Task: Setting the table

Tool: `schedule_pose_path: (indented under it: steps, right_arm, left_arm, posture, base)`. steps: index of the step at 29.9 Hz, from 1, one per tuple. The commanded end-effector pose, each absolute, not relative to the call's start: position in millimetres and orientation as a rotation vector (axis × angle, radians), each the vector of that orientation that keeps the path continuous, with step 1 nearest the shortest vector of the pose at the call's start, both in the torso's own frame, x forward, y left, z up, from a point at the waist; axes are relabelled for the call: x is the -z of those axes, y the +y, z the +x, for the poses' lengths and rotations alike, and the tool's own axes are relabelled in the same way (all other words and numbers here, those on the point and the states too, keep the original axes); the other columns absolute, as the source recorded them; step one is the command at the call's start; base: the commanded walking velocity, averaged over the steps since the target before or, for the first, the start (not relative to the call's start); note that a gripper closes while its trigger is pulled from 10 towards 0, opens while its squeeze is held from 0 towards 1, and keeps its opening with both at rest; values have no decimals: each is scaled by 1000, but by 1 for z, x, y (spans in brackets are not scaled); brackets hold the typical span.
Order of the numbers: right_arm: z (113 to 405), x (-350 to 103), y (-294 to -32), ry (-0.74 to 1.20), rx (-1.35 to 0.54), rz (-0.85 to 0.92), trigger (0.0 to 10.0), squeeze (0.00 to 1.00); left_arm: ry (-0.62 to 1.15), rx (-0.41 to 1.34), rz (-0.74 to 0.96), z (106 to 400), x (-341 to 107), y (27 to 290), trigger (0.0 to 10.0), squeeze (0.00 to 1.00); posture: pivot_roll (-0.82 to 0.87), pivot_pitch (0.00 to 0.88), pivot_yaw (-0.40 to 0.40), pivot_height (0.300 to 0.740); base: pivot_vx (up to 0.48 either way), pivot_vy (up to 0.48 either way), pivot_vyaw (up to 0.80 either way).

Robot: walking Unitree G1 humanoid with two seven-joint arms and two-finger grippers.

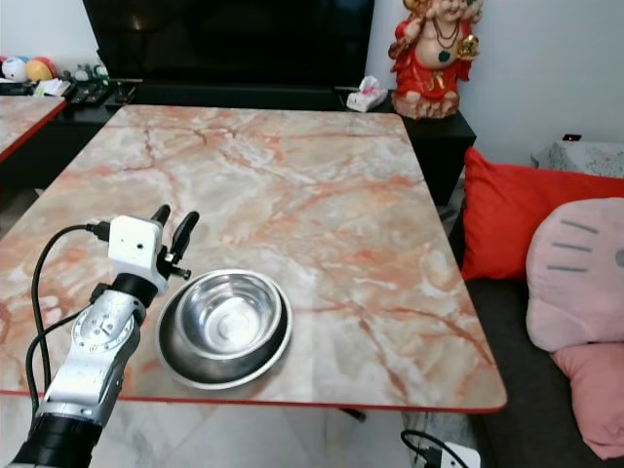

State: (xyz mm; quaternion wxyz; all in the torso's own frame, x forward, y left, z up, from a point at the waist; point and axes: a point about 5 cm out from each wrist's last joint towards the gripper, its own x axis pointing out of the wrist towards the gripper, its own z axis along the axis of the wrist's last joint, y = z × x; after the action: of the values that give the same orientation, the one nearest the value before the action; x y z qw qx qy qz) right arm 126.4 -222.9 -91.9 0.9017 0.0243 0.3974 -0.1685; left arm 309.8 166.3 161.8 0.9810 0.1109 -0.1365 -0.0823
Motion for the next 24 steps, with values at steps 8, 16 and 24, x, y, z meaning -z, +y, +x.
schedule_pose_path:
  steps: [8,16,24]
  right_arm:
    - [119,97,-218,886,332,72,10000,0]
    - [118,100,-213,918,302,66,10000,0]
    - [117,101,-213,941,291,80,10000,0]
  left_arm:
    - [-288,159,231,306,-166,169,10000,0]
    - [-293,159,234,306,-169,169,10000,0]
    - [-297,151,240,304,-171,171,10000,0]
  posture:
    - [73,0,-34,740]
    - [79,0,-33,740]
    - [92,0,-36,740]
  base:
    - [0,313,0]
    - [0,331,0]
    - [0,332,0]
